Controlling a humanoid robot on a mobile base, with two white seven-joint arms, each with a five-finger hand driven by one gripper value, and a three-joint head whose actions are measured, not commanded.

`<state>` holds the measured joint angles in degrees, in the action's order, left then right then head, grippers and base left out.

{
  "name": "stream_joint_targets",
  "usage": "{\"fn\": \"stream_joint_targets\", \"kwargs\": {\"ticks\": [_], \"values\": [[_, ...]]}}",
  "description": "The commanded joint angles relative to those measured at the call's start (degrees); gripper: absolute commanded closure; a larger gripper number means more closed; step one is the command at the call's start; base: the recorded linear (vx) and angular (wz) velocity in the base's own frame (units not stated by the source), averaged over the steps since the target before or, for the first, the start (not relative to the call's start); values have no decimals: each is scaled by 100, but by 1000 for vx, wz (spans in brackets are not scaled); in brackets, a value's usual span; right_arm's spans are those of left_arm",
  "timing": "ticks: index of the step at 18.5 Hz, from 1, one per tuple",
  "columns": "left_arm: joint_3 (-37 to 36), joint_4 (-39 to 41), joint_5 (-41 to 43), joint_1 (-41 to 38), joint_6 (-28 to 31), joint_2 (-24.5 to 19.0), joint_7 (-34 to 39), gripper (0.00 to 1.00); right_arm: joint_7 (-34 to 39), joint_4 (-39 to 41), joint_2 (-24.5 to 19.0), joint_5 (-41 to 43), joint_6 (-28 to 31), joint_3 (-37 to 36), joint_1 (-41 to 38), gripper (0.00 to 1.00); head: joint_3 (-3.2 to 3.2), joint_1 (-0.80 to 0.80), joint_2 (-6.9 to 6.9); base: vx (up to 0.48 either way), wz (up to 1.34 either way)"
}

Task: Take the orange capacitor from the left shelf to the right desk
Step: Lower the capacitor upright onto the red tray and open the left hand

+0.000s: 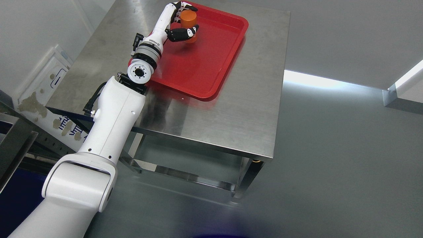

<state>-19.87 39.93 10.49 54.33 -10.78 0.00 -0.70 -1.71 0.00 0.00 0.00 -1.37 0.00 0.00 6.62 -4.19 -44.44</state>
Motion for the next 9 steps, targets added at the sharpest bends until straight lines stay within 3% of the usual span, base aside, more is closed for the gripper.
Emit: {"fn": "stream_joint_targets", "kwargs": {"ticks": [1, 3, 7, 9], "values": [[185, -486, 58, -28, -20, -100, 0, 51, 4, 100, 100, -26, -4, -70, -114, 0, 0, 0, 0, 0, 0], [404, -398, 49, -28, -38, -100, -9, 44, 4, 100, 100, -26, -4, -70, -114, 0, 0, 0, 0, 0, 0], [563, -91, -56, -1, -29, -100, -26, 10, 4, 100, 100, -26, -4, -70, -114, 0, 0, 0, 0, 0, 0], [555, 155, -388, -1, -46, -100, -26, 4, 4, 100, 100, -26, -4, -70, -114, 0, 0, 0, 0, 0, 0]]}}
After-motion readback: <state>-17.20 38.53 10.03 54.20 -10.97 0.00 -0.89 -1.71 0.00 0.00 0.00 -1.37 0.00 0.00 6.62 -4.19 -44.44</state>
